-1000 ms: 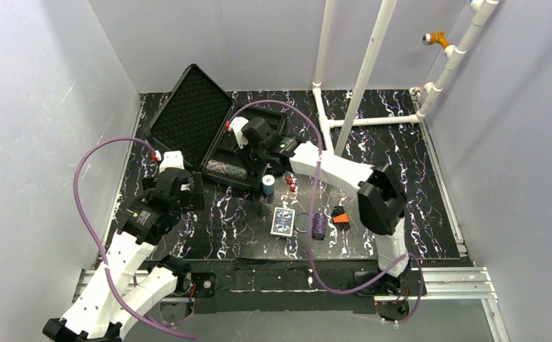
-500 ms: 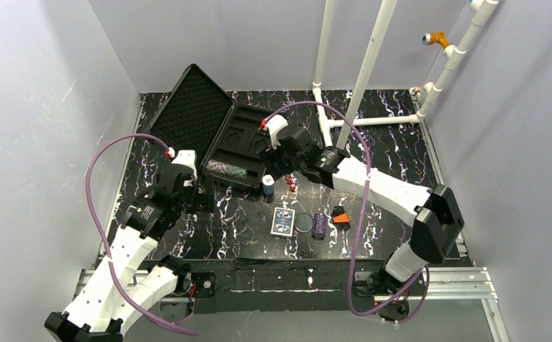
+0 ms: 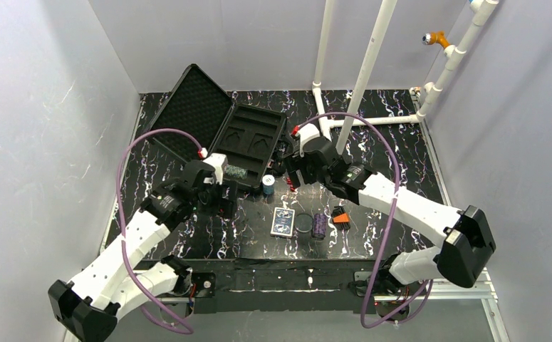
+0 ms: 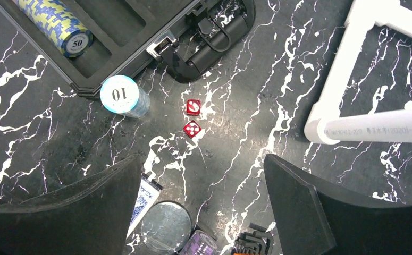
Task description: Pack up texas hold em set
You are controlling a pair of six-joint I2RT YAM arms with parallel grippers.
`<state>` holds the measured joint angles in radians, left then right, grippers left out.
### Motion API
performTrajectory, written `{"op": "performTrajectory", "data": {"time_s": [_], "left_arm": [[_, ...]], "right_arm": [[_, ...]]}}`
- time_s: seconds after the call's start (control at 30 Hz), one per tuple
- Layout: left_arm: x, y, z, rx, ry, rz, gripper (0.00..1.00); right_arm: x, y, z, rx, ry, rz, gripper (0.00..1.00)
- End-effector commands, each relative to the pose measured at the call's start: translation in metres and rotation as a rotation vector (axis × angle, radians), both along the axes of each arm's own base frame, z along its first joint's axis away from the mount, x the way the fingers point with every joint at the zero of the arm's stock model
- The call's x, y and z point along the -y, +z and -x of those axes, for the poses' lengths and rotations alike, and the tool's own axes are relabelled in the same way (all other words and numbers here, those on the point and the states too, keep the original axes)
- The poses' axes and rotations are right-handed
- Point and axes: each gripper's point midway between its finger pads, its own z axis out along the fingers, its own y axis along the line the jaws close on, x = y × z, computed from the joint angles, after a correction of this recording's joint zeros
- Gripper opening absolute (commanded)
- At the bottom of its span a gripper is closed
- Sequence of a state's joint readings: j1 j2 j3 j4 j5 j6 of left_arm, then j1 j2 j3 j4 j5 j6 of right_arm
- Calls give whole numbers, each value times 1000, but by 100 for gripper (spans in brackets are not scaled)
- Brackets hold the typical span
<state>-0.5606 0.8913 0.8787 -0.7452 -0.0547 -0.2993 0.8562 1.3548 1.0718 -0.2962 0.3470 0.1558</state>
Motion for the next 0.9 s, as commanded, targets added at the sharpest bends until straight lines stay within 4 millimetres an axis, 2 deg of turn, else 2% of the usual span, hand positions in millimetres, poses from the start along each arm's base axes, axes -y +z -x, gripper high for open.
{"op": "performTrajectory", "data": {"time_s": [0.0,0.17,0.47,0.6,0.87], "left_arm": [[17,-7,10,-38,-29,22,87],[31,-14,13,-49,-17,68,85],[50,-29,14,-74,-46,46,81],[63,-31,2,-59,-63,32,80],[87,-37,-37,-43,-81,-64,79]], "right_arm": [[5,18,-3,43,-57,-102,94],[9,13,2,29,-58,-101,98],[13,14,6,34,-48,-101,99],[15,13,6,40,-53,-100,98],[24,25,4,80,-85,-100,99]]}}
